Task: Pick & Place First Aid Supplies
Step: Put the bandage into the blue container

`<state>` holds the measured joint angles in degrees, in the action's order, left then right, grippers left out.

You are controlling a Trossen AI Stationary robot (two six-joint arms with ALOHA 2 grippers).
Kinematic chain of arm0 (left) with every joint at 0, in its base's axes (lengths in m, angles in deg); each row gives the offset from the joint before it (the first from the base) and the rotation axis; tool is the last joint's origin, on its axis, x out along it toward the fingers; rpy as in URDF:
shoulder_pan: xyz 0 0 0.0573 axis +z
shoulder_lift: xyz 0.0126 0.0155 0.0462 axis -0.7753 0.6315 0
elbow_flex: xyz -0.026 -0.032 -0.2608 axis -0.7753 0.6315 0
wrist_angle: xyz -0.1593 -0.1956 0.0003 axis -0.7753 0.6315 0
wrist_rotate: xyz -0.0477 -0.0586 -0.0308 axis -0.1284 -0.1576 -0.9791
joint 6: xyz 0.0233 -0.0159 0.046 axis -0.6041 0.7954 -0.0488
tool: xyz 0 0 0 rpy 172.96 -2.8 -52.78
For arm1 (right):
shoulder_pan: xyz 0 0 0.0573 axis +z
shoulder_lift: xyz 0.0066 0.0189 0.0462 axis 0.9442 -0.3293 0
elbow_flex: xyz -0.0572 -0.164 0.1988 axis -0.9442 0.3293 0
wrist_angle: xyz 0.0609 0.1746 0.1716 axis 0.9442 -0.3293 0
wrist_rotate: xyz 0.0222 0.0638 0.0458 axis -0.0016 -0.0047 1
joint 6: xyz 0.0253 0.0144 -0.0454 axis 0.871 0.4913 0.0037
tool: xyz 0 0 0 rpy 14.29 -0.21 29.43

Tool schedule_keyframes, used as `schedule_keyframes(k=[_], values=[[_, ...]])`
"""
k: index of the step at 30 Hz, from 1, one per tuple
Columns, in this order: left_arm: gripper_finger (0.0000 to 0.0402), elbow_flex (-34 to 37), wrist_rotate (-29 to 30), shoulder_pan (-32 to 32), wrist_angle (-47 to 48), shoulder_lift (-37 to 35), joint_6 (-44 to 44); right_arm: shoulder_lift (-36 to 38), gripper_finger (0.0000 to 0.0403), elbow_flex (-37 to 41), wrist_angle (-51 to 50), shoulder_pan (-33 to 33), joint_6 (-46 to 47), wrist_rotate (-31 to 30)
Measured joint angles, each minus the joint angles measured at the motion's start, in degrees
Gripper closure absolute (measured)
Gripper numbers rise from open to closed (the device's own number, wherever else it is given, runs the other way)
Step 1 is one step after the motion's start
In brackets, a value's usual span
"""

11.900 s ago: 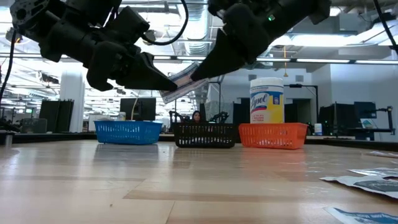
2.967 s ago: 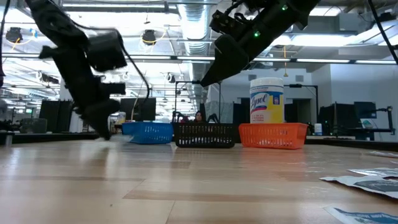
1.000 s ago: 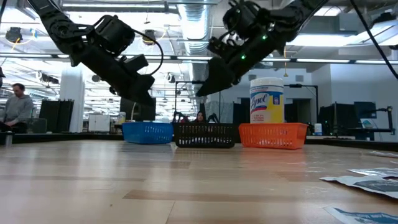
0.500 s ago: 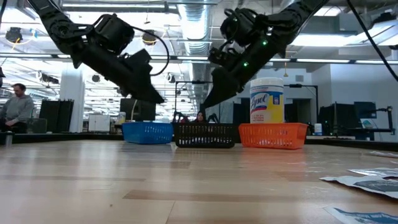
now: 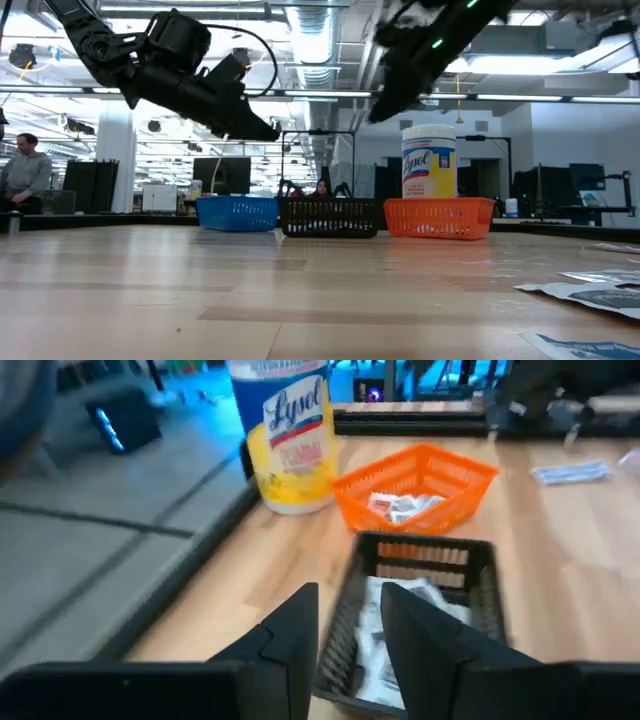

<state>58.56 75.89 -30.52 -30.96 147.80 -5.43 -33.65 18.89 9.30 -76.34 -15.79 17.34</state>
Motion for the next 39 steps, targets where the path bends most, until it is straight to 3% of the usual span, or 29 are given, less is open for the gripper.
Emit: schedule_keyframes(k=[4, 8, 13, 18, 22, 27, 33, 39], values=[[0.0289, -2.5, 3.8, 0.1, -0.7, -0.3, -4.0, 7.5, 0.0163, 0.0, -15.8, 2.5, 18.3, 2.1], [0.029, -4.4, 4.4, 0.1, -0.6, -0.3, -3.6, 10.0, 0.0163, 0.0, -32.2, 6.2, 37.8, 4.6], [0.0291, -6.7, 4.5, 0.1, -0.5, -0.3, -3.5, 6.5, 0.0163, 0.0, -44.9, 12.2, 59.4, 10.6], [0.0291, -8.4, 4.4, 0.1, -0.7, -0.3, -5.7, -0.4, 0.0163, 0.0, -47.3, 18.0, 70.2, 20.3], [0.0291, -9.1, 4.5, 0.1, -1.6, -0.3, -7.8, -6.9, 0.0163, 0.0, -47.6, 20.7, 73.7, 28.0], [0.0291, -9.1, 4.5, 0.1, -4.6, -0.3, -7.8, -14.4, 0.0163, 0.0, -47.8, 21.2, 74.3, 32.6], [0.0291, -9.2, 4.5, 0.1, -6.9, -0.3, -7.8, -20.3, 0.0163, 0.1, -52.3, 19.2, 68.0, 35.6], [0.0291, -9.1, 4.4, 0.0, -7.1, -0.3, -7.8, -19.1, 0.0163, 3.3, -52.3, 16.9, 62.9, 35.3]])
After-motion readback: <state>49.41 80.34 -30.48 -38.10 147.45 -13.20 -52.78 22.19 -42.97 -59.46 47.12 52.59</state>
